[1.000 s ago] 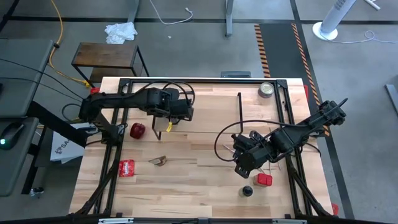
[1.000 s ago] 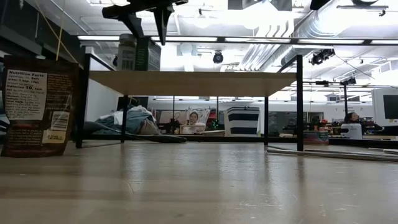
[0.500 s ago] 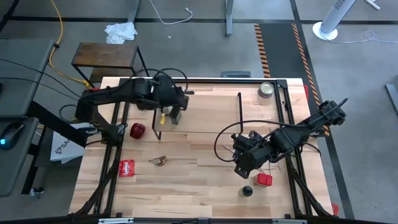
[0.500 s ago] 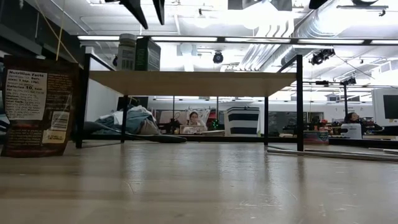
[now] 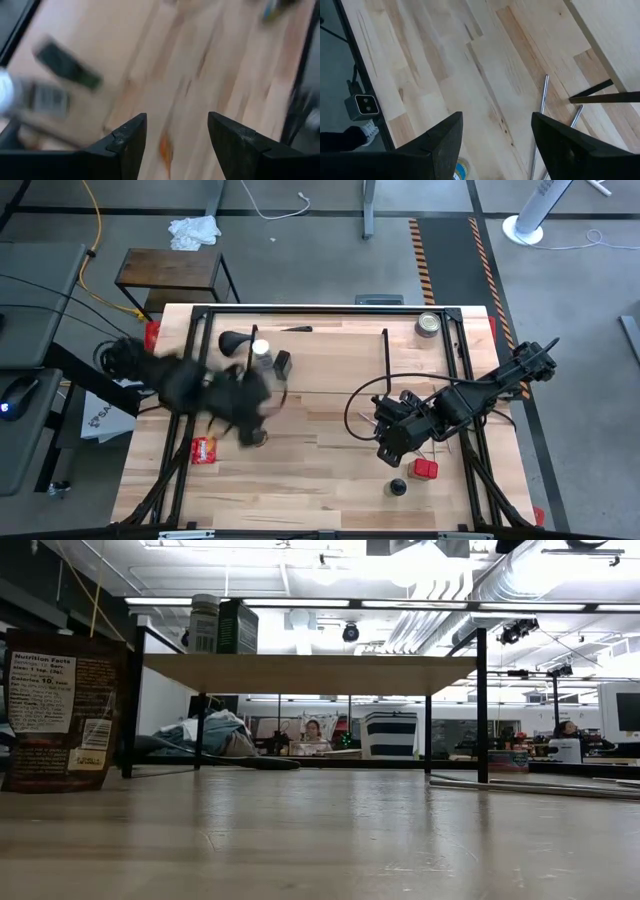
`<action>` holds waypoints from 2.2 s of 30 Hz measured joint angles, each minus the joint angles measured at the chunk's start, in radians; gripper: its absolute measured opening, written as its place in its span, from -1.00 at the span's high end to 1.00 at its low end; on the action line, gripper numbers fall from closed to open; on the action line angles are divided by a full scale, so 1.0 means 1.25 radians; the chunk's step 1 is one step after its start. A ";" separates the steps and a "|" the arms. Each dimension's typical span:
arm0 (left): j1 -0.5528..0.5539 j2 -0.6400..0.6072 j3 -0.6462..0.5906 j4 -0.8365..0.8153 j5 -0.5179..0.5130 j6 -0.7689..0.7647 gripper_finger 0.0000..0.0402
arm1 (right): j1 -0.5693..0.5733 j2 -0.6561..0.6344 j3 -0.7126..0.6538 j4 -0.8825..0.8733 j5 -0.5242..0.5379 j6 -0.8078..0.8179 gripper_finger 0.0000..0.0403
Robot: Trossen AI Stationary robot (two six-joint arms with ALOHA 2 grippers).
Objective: Shelf spices
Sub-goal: Put the red seasoning can on the shelf
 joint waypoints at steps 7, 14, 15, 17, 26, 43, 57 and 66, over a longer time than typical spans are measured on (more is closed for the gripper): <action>-0.236 0.011 -0.101 -0.033 -0.056 -0.215 -0.02 | 0.000 0.000 0.000 -0.003 -0.021 -0.007 -0.16; -0.278 0.014 -0.176 -0.020 -0.038 -0.277 -0.02 | 0.001 0.000 0.000 -0.002 -0.040 -0.071 -0.16; -0.276 0.015 -0.180 -0.012 -0.038 -0.276 -0.02 | 0.001 0.000 0.000 -0.002 -0.044 -0.079 -0.16; -0.269 0.015 -0.187 0.015 -0.038 -0.259 -0.02 | 0.001 0.000 0.000 -0.002 -0.055 -0.095 -0.16; -0.237 0.015 -0.188 0.075 -0.039 -0.153 -0.02 | 0.001 0.000 0.000 -0.002 -0.152 -0.195 -0.16; -0.177 0.015 -0.188 0.109 -0.032 -0.023 -0.02 | 0.006 0.000 0.000 -0.003 -0.251 -0.210 -0.16; -0.139 0.015 -0.188 0.145 0.019 0.055 -0.02 | 0.090 0.000 0.000 -0.026 -0.207 -0.125 -0.16; -0.115 0.015 -0.188 0.144 0.046 0.087 -0.02 | 0.113 0.000 0.000 -0.027 -0.198 -0.102 -0.16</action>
